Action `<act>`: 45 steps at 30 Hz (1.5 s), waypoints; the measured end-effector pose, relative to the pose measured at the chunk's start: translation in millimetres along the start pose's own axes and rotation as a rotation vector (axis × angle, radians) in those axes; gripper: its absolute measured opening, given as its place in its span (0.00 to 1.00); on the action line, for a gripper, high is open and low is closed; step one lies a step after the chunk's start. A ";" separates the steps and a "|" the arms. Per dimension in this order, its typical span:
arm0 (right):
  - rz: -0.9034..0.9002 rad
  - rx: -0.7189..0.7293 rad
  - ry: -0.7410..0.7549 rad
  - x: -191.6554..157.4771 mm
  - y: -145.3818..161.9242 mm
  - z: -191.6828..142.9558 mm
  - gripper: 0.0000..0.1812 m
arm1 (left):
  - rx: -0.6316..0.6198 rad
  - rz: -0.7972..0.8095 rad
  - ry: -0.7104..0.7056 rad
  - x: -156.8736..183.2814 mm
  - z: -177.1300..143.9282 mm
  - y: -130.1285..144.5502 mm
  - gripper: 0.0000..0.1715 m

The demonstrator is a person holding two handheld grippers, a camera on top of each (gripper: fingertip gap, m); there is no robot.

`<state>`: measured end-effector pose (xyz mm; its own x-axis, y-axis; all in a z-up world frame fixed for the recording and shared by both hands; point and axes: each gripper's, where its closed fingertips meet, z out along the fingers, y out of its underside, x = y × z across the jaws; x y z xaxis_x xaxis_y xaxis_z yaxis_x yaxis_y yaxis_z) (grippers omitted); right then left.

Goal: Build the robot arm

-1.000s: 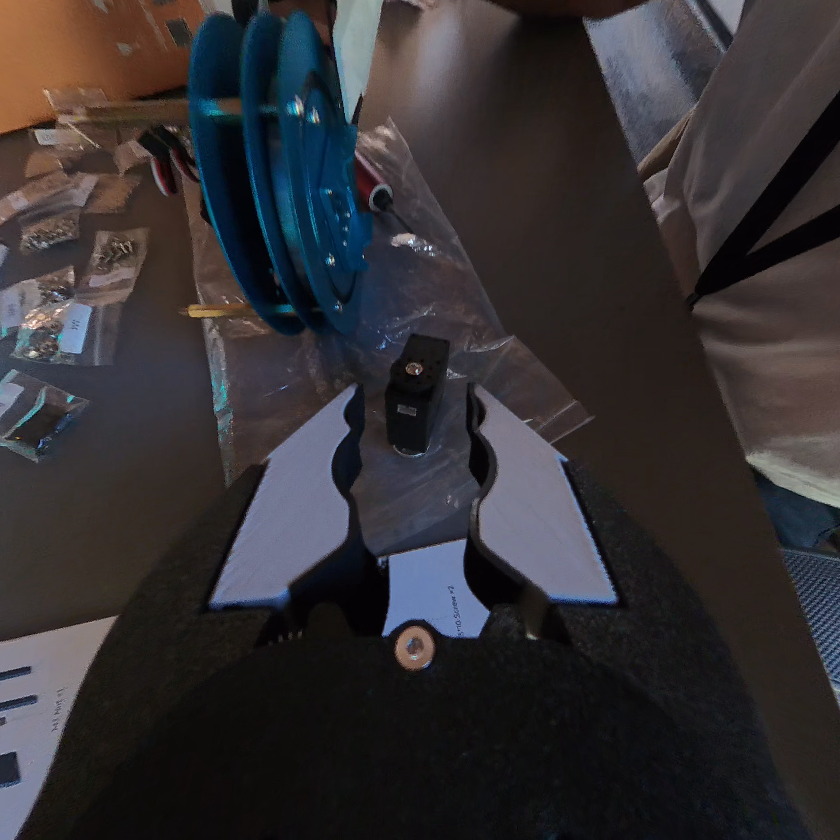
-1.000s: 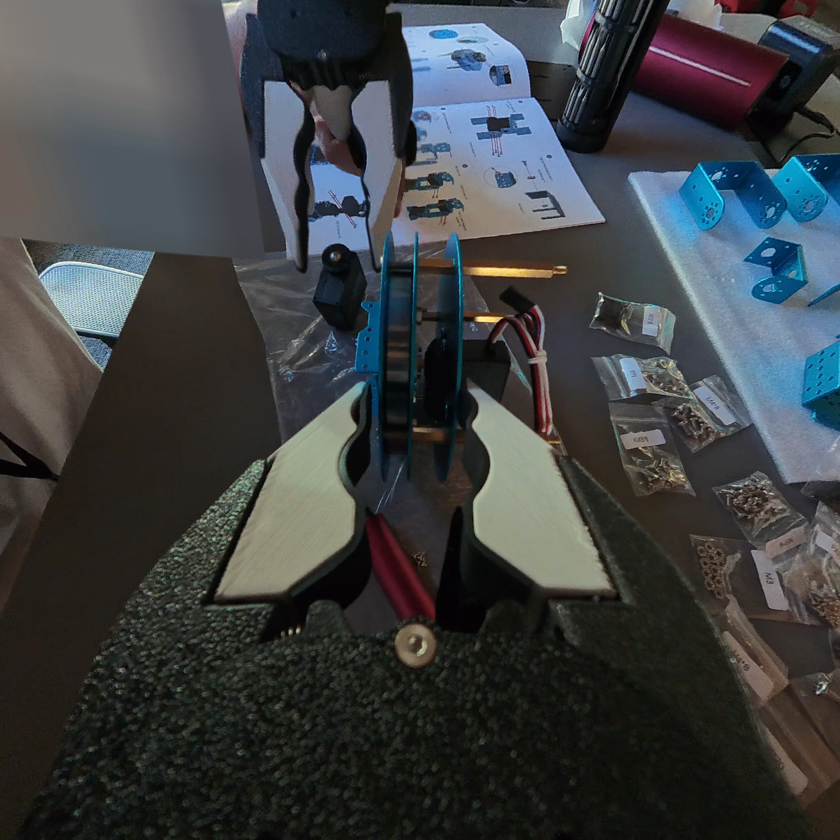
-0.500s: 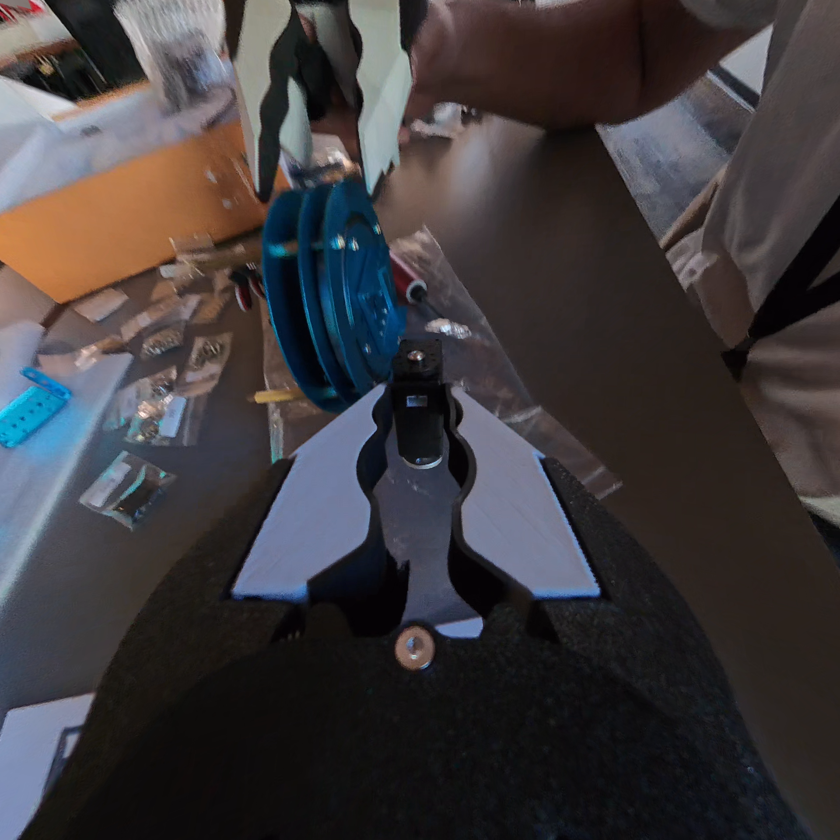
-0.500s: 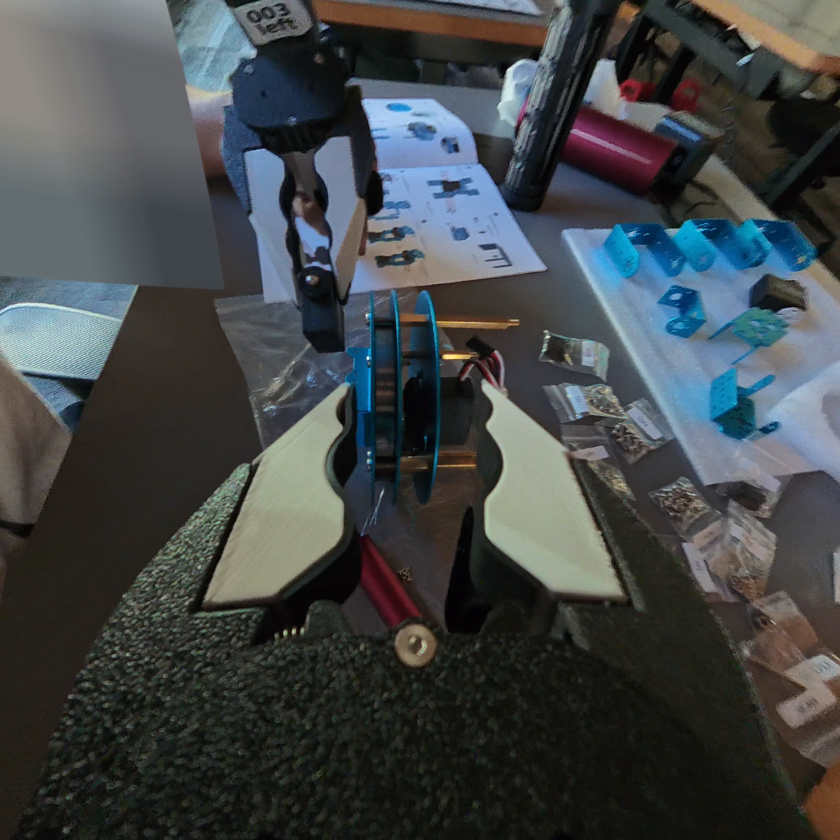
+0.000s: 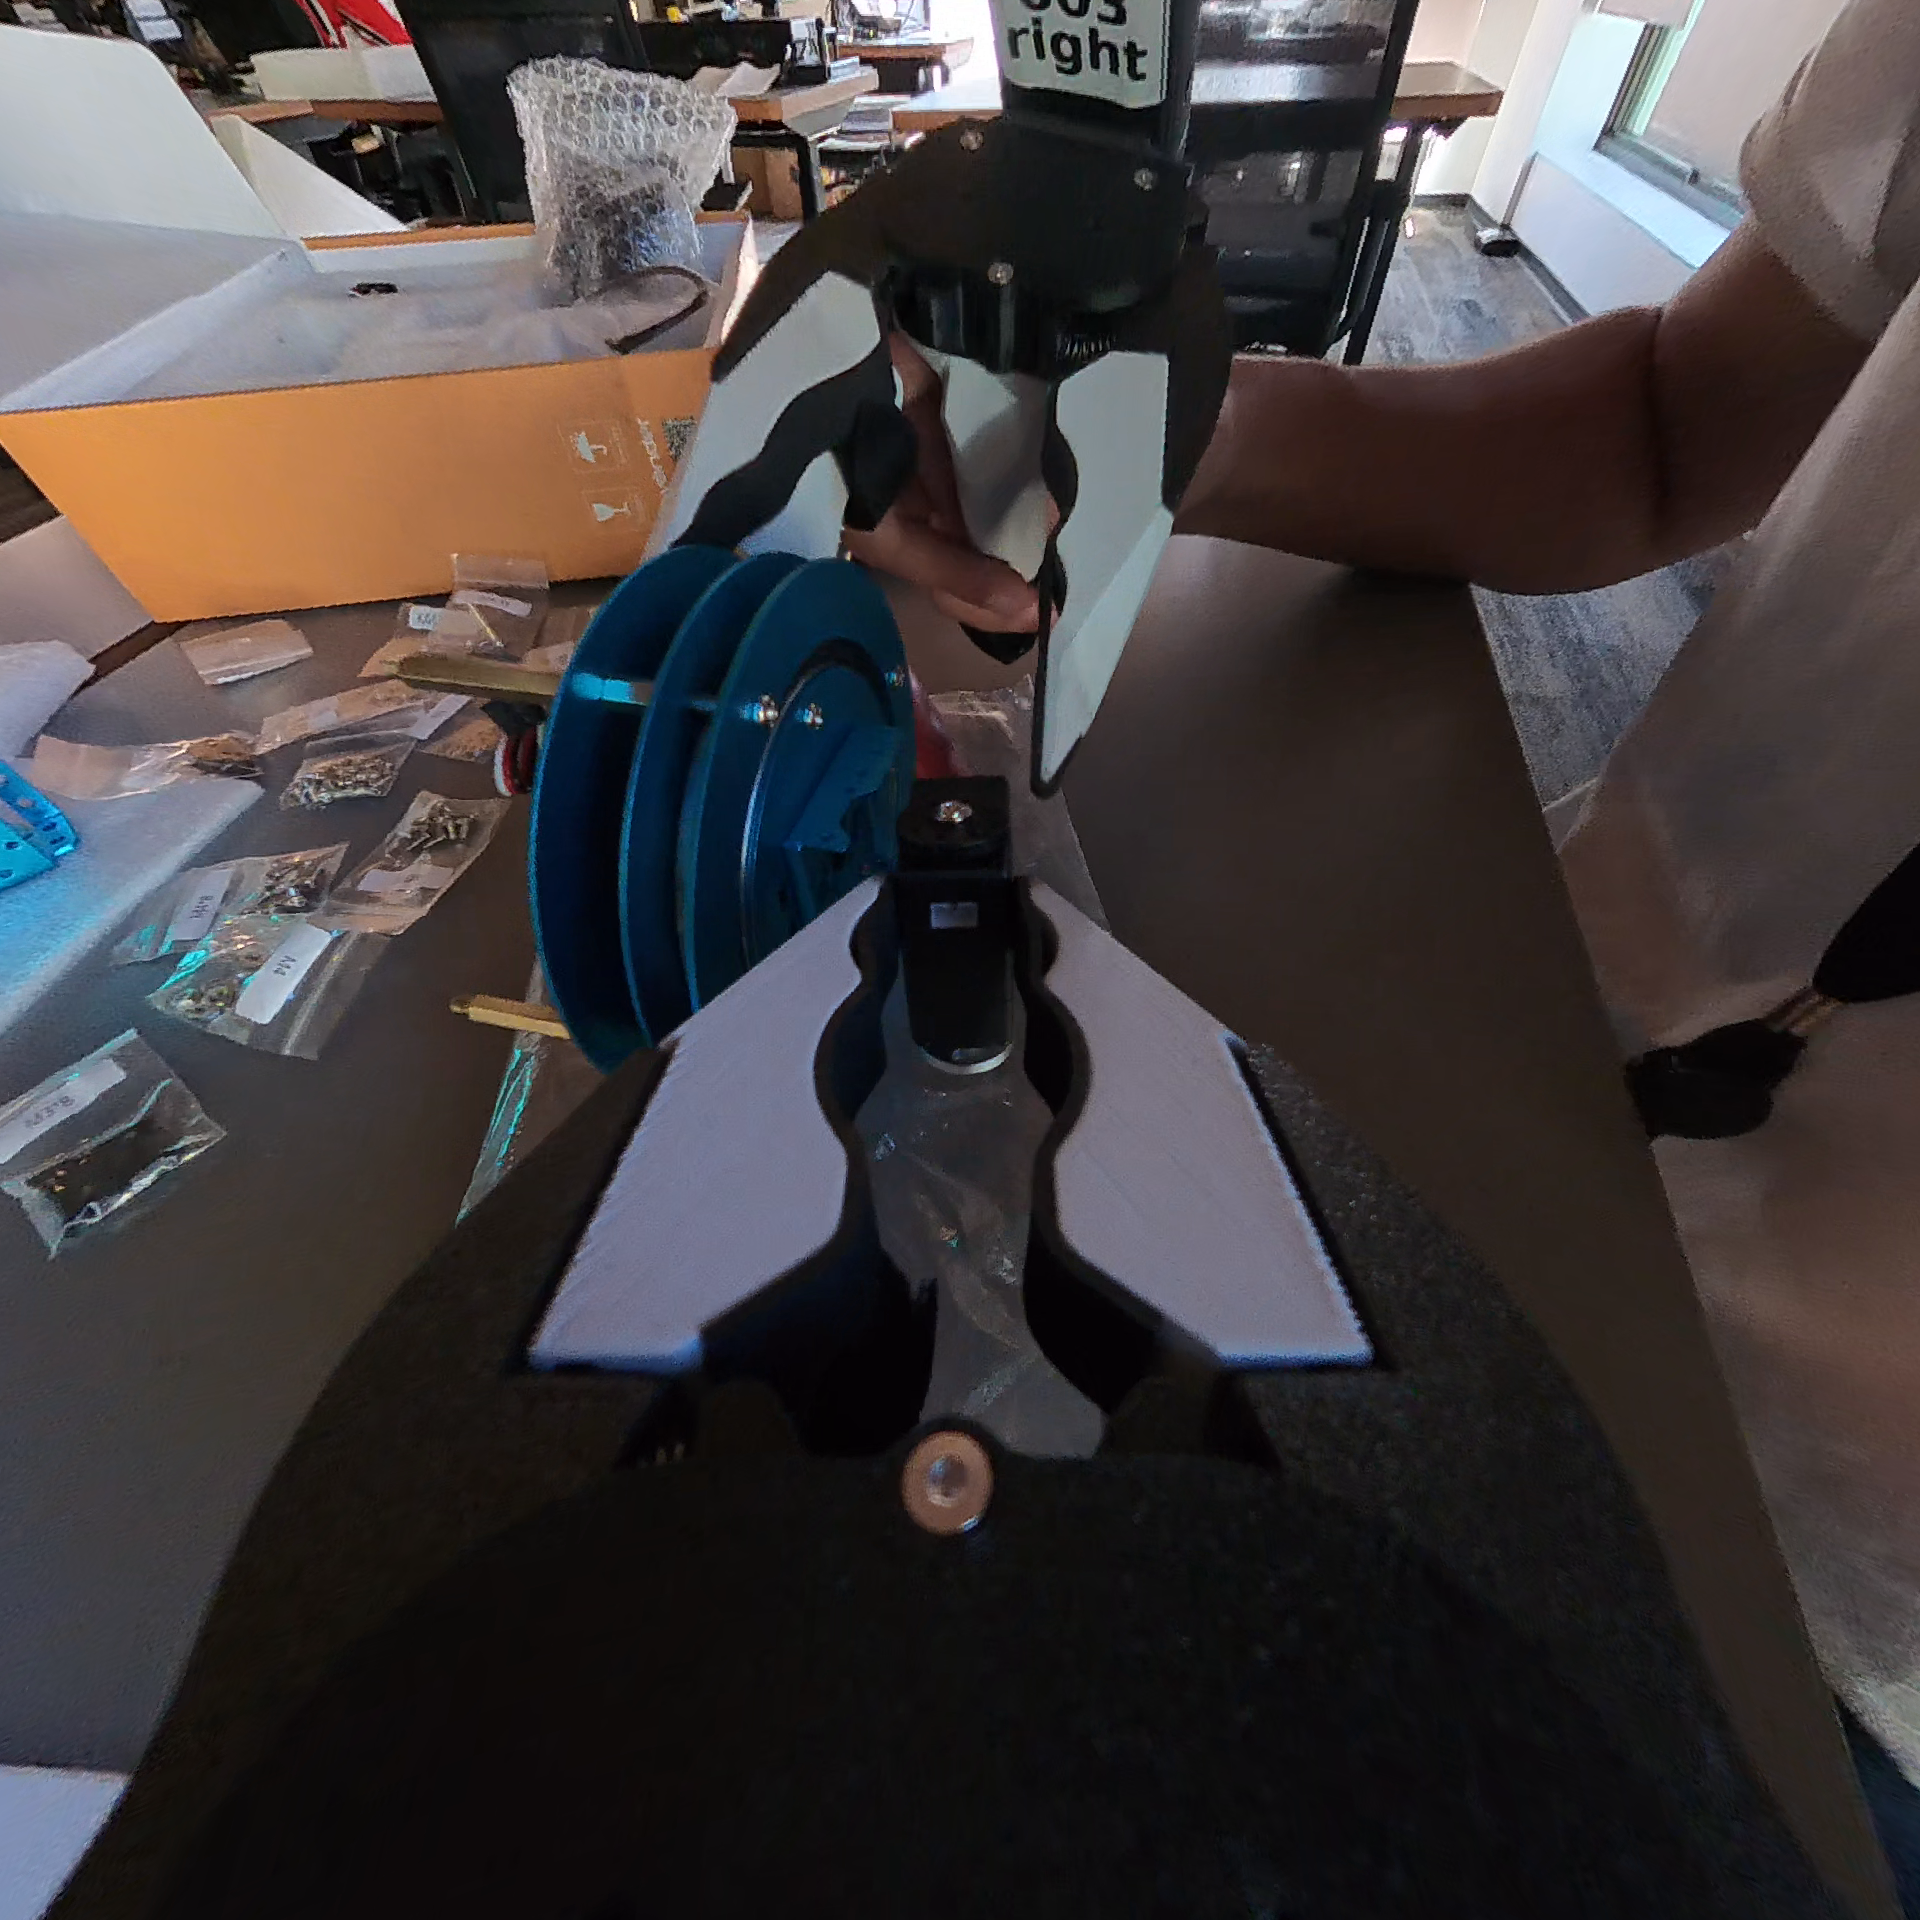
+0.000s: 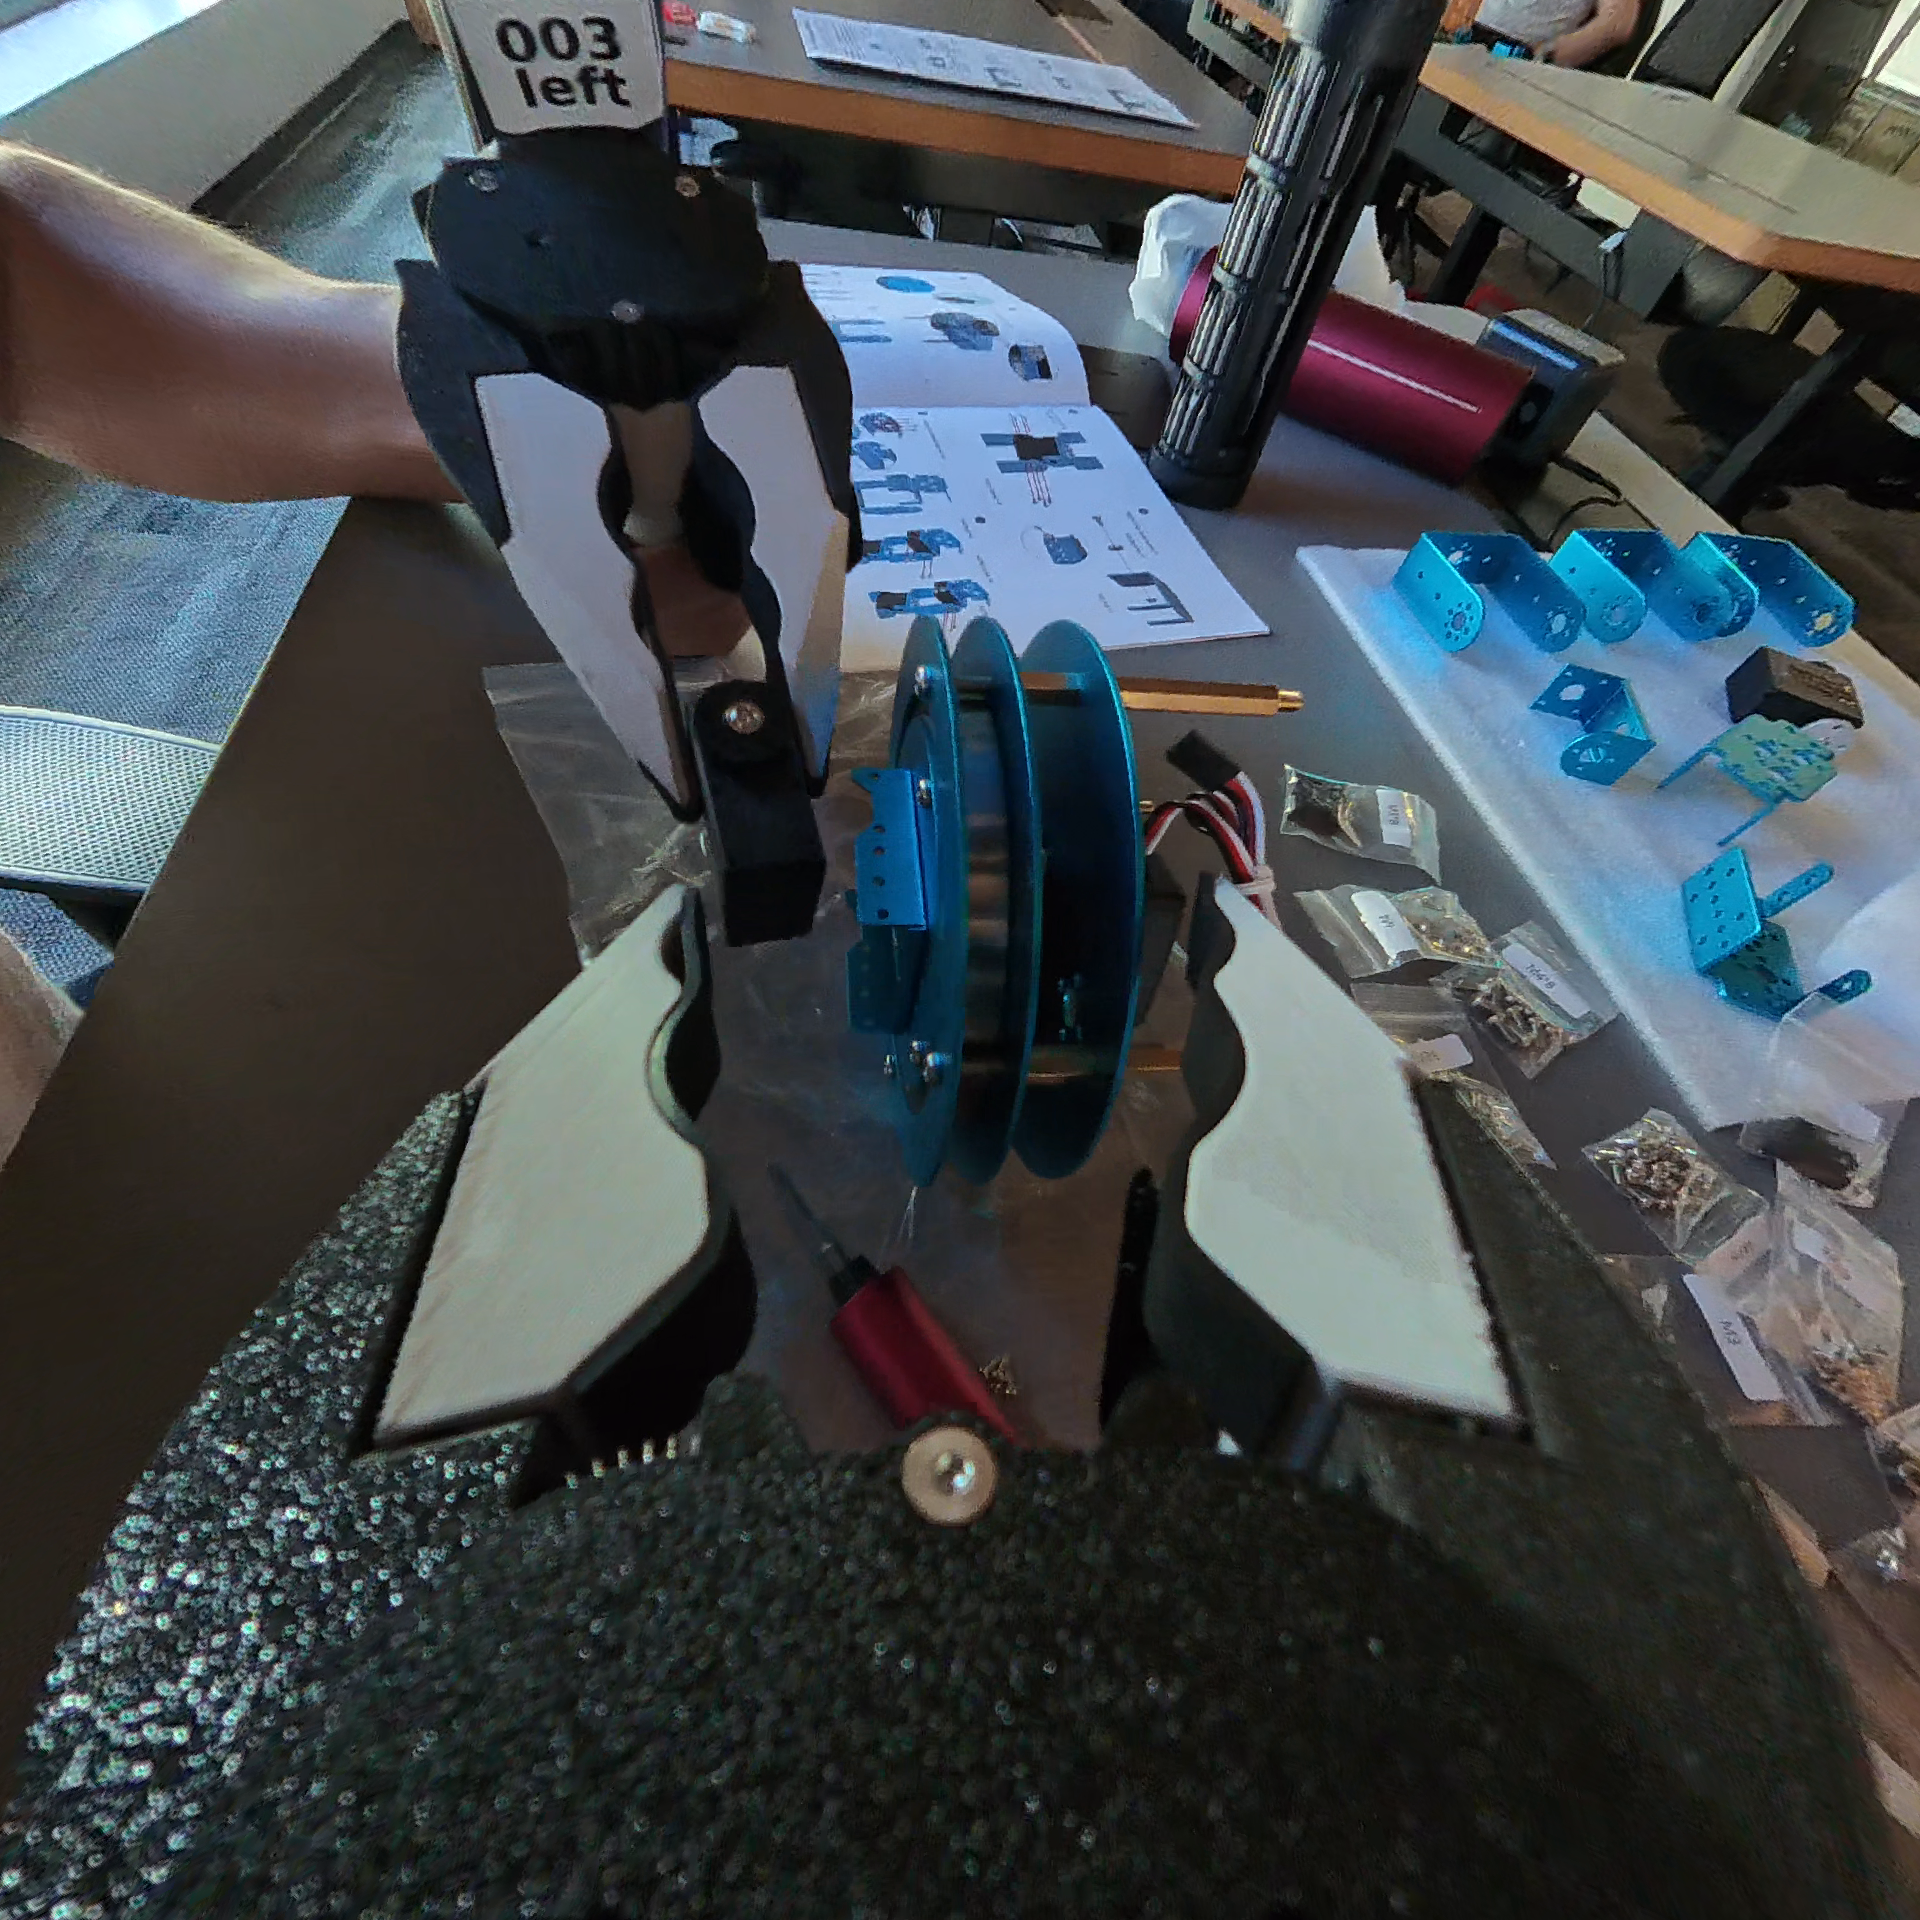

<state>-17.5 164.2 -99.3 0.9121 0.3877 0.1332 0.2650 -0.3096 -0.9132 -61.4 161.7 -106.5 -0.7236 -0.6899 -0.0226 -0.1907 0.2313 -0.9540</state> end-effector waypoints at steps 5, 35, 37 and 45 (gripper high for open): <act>0.002 0.008 -0.038 4.5 2.4 6.7 0.50 | -0.010 0.004 -0.022 -1.5 9.5 -0.2 0.12; 0.004 -0.049 -0.180 -1.0 13.3 4.3 0.31 | -0.167 0.103 -0.155 -10.5 16.1 6.9 0.14; -0.016 -0.066 -0.147 0.2 13.8 1.7 0.31 | -0.136 0.100 -0.156 -8.1 15.7 2.3 0.12; 0.061 0.044 -0.054 -39.6 -28.0 -38.8 0.24 | -0.031 0.036 -0.085 -1.5 3.9 -9.9 0.12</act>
<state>-48.9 123.8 -64.1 0.9077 0.4156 0.0572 0.1946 -0.2963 -0.9351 -55.8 157.8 -98.1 -0.6717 -0.7362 -0.0828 -0.1873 0.2769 -0.9425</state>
